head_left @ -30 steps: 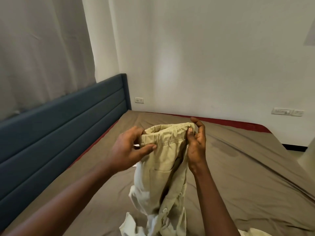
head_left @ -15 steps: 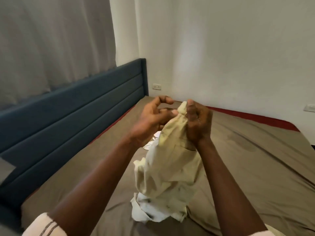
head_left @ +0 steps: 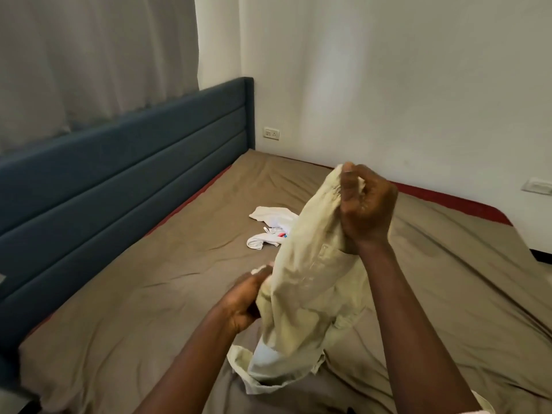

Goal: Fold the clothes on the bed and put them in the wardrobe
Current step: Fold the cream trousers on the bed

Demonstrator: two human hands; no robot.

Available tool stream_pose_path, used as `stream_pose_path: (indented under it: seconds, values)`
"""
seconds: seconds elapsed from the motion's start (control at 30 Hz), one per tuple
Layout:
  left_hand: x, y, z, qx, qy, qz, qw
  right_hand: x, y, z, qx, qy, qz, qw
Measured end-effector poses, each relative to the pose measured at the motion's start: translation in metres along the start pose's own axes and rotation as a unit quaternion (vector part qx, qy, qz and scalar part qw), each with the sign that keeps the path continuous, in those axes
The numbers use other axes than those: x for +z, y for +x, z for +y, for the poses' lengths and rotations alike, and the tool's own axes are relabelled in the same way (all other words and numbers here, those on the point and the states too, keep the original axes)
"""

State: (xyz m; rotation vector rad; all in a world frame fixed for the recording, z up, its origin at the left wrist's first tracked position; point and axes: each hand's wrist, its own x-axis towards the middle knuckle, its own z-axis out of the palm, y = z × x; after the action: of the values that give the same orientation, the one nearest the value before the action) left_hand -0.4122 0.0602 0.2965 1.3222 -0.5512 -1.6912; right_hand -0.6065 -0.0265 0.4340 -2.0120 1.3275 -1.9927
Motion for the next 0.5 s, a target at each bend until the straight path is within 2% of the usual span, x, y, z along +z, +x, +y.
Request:
stream_pose_path:
  seconds: [0.07, 0.1, 0.17, 0.2, 0.27, 0.3, 0.33, 0.43, 0.5]
  values:
    - [-0.008, 0.003, 0.018, 0.095, -0.129, 0.110, 0.981, -0.006, 0.003, 0.009, 0.028, -0.034, 0.053, 0.998]
    - [-0.014, 0.004, 0.033, 0.136, -0.160, 0.159, 0.965, -0.007, 0.002, 0.014, 0.042, -0.039, 0.077, 0.995]
    - [-0.020, 0.001, 0.056, 0.195, -0.164, 0.198, 0.947, -0.004, -0.006, 0.021, 0.080, -0.028, 0.106, 0.991]
    - [-0.021, -0.001, 0.062, 0.193, -0.148, 0.178, 0.953, 0.001, -0.008, 0.022, 0.099, -0.021, 0.114, 0.988]
    - [-0.021, -0.007, 0.064, 0.152, -0.064, 0.084, 0.983, 0.009, -0.004, 0.020, 0.131, -0.015, 0.123, 0.984]
    - [-0.021, -0.011, 0.063, 0.143, -0.021, 0.037, 0.989, 0.011, 0.000, 0.020, 0.137, -0.017, 0.119, 0.983]
    - [-0.024, -0.011, 0.063, 0.154, 0.014, 0.021, 0.988, 0.011, 0.005, 0.019, 0.136, -0.020, 0.113, 0.984]
    - [-0.034, -0.007, 0.077, 0.259, -0.016, 0.102, 0.960, 0.015, 0.016, 0.018, 0.104, -0.030, 0.084, 0.991]
    - [-0.042, -0.005, 0.092, 0.346, -0.034, 0.125, 0.929, 0.023, 0.024, 0.013, 0.107, -0.004, 0.091, 0.990]
